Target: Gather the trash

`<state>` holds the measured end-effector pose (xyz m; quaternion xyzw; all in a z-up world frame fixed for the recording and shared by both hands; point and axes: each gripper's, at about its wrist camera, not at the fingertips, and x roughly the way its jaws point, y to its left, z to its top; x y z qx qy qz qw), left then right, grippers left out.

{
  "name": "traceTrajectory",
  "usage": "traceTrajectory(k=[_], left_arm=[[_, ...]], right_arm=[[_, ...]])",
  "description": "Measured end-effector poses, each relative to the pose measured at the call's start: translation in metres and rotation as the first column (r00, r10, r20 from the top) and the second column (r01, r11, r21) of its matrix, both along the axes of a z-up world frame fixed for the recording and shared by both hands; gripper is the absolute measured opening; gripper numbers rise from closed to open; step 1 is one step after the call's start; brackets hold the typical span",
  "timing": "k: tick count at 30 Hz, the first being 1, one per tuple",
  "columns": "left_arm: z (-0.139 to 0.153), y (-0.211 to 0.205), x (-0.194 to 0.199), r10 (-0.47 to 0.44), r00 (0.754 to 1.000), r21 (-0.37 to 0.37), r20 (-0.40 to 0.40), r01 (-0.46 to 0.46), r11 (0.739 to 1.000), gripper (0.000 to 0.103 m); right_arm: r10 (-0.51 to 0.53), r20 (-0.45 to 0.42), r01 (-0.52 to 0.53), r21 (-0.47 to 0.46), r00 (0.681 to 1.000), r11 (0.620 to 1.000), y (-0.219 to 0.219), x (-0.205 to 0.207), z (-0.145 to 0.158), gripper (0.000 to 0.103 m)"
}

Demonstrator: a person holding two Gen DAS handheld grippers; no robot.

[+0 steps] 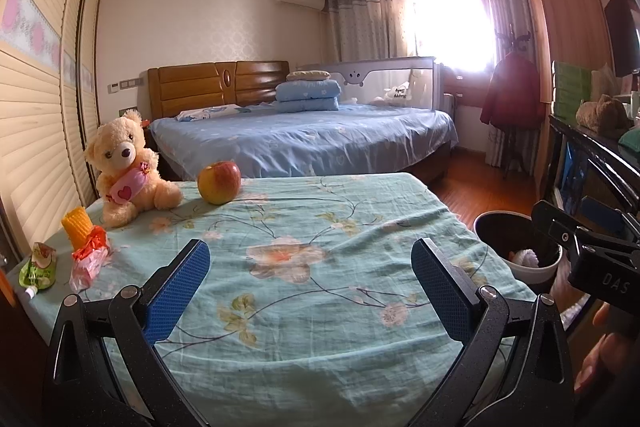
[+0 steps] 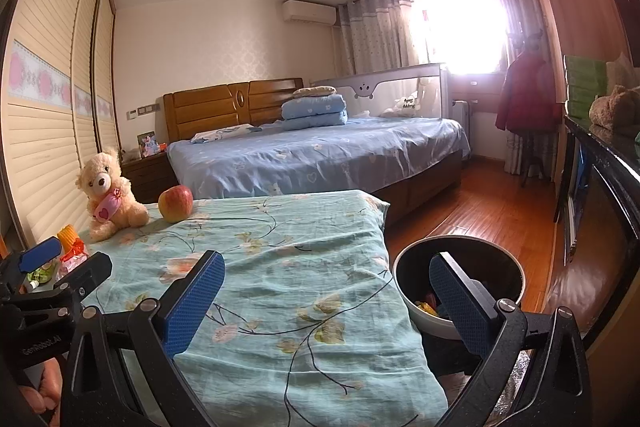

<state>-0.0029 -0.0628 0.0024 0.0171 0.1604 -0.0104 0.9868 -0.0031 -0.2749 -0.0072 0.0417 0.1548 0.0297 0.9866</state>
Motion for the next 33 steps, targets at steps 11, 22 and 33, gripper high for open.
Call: traceTrajectory(k=[11,22,33], left_arm=[[-0.003,-0.001,0.004,-0.005,1.0,0.006,-0.008,0.005,1.0,0.103],[-0.007,0.003,0.01,-0.001,1.0,0.008,-0.022,0.001,1.0,0.103],[-0.008,0.004,0.011,-0.002,1.0,0.008,-0.027,0.003,1.0,0.103]], right_arm=[[0.006,-0.012,-0.006,0.004,1.0,1.0,0.0,0.002,0.0,0.103],[0.011,-0.025,-0.011,0.006,1.0,1.0,-0.001,0.005,-0.004,0.103],[0.013,-0.03,-0.013,0.007,0.999,1.0,-0.001,0.006,-0.004,0.103]])
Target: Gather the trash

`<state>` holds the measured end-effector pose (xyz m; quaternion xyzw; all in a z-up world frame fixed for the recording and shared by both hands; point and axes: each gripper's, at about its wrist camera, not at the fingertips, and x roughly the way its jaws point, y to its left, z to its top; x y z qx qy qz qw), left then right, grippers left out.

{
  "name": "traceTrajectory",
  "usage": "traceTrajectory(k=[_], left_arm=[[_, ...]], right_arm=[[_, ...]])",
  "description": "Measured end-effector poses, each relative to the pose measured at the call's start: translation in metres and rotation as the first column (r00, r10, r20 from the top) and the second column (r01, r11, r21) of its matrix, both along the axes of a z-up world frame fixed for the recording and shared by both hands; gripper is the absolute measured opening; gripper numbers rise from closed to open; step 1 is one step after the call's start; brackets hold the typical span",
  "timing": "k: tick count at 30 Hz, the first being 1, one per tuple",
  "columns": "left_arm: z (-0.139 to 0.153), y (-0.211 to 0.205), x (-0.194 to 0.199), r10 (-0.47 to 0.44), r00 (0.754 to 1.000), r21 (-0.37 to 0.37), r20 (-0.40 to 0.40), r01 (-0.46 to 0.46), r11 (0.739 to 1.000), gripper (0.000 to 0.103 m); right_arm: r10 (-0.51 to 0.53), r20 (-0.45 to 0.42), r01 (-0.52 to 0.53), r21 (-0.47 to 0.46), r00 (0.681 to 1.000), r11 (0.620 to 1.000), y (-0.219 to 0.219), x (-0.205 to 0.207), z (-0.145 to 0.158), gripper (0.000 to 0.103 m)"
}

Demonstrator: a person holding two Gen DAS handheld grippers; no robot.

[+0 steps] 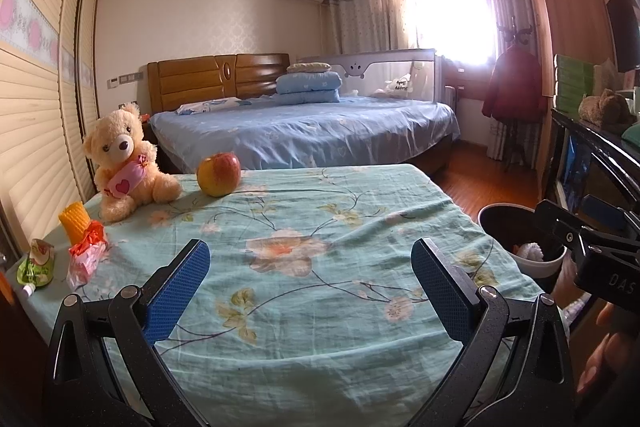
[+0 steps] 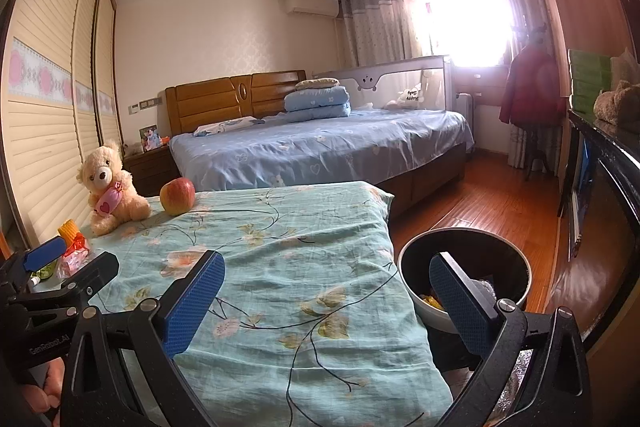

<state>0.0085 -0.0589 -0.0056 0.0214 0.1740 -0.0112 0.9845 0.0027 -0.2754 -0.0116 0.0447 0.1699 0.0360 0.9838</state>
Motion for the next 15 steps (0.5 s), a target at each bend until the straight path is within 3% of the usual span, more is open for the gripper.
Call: traceTrajectory(k=[15], left_arm=[[-0.0025,0.0003,0.0054,-0.001,1.0,0.003,-0.019,0.001,1.0,0.103]], right_arm=[[0.004,-0.006,-0.003,0.004,1.0,1.0,0.0006,0.001,-0.0006,0.103]])
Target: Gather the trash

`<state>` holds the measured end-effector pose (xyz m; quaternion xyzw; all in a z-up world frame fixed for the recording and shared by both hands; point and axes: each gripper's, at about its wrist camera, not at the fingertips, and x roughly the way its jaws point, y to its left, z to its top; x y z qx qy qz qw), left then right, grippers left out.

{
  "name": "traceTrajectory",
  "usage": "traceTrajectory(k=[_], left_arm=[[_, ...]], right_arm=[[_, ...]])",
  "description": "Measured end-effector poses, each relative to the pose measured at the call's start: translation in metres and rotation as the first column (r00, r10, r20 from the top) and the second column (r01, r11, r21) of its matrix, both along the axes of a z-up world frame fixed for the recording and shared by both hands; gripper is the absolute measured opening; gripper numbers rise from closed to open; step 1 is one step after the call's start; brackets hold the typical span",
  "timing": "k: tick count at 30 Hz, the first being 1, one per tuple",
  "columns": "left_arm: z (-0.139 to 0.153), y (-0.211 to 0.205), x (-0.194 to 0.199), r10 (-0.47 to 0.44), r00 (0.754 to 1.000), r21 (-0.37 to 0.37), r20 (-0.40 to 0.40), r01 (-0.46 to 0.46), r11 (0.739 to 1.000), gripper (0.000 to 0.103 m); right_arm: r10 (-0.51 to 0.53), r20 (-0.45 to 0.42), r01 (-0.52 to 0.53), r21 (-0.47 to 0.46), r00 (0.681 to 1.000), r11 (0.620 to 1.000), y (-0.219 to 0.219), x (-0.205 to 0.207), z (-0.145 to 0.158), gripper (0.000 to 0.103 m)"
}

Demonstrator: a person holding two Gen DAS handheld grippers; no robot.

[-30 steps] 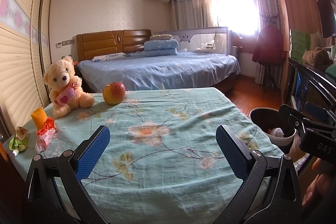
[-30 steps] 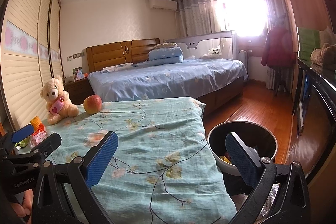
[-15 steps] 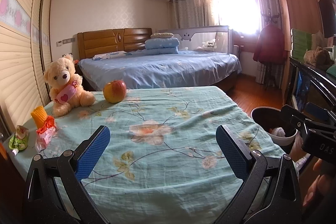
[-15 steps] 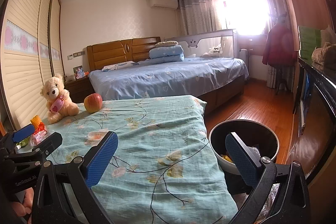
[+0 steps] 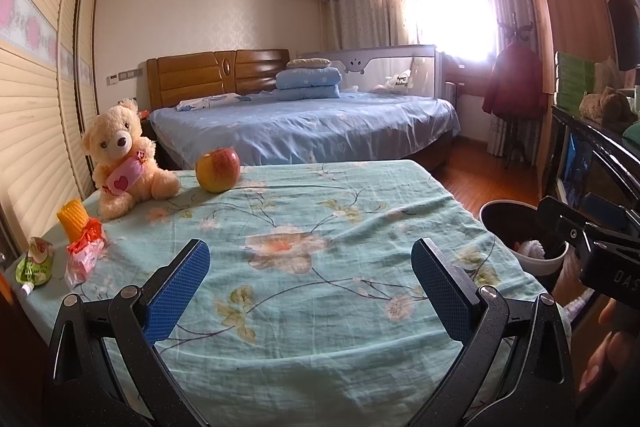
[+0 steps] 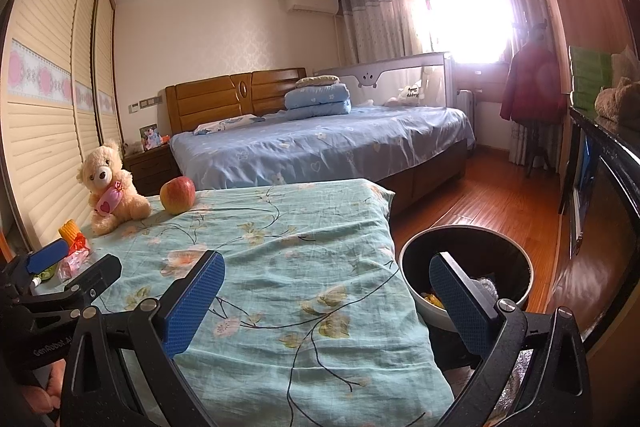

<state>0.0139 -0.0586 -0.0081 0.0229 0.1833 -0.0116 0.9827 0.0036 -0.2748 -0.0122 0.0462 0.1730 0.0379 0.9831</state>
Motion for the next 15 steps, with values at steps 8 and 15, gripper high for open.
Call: traceTrajectory(k=[8,15], left_arm=[[-0.002,-0.001,0.005,0.001,1.0,0.003,-0.014,-0.001,1.0,0.103],[-0.005,0.001,0.012,0.0,1.0,-0.001,-0.031,0.0,1.0,0.103]], right_arm=[[-0.001,-0.022,0.001,0.008,1.0,1.0,-0.001,0.005,-0.002,0.103],[-0.003,-0.048,0.004,0.016,0.999,1.0,-0.003,0.014,-0.005,0.103]])
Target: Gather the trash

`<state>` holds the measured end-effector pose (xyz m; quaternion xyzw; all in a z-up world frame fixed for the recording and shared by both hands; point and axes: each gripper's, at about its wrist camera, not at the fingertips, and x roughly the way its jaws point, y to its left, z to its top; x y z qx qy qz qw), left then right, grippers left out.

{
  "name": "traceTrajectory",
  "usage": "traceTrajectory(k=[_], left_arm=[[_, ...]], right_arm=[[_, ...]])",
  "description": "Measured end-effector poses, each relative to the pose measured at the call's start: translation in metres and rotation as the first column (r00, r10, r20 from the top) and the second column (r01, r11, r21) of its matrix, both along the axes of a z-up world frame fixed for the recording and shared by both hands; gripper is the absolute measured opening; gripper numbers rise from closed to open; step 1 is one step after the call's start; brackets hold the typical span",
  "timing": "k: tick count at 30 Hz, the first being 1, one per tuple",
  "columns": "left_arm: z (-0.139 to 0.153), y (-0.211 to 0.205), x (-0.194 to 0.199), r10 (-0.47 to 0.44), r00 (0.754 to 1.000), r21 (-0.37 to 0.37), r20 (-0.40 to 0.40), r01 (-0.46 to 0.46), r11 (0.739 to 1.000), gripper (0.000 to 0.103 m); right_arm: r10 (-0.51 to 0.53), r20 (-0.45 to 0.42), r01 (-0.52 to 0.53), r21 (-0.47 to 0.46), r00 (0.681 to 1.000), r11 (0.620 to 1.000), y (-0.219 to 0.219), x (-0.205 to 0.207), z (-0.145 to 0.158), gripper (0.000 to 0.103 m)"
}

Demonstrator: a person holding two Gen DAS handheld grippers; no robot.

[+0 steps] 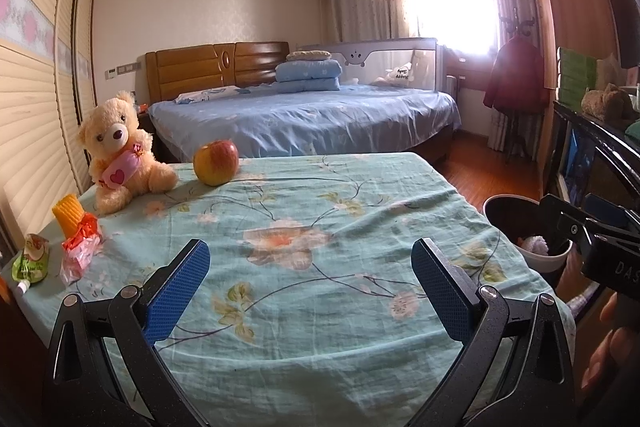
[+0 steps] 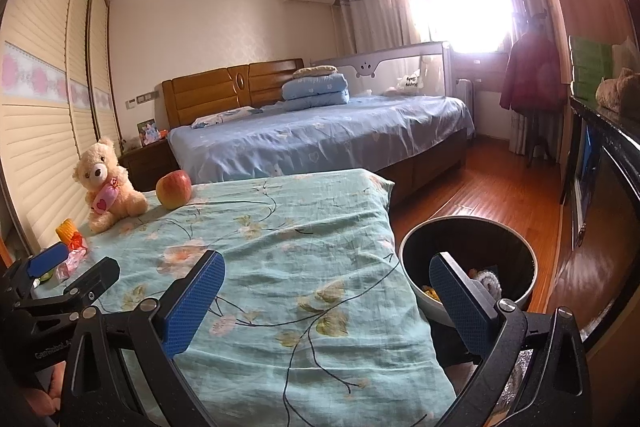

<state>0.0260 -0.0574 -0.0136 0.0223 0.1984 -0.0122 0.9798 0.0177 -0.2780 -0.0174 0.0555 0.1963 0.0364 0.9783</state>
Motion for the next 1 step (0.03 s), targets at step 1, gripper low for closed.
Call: traceTrajectory(k=[1], left_arm=[[-0.0007,0.0,0.0008,0.0,1.0,0.0,-0.003,0.0,1.0,0.103]], right_arm=[[0.0,-0.004,0.0,0.001,1.0,1.0,-0.0002,0.001,-0.0005,0.103]])
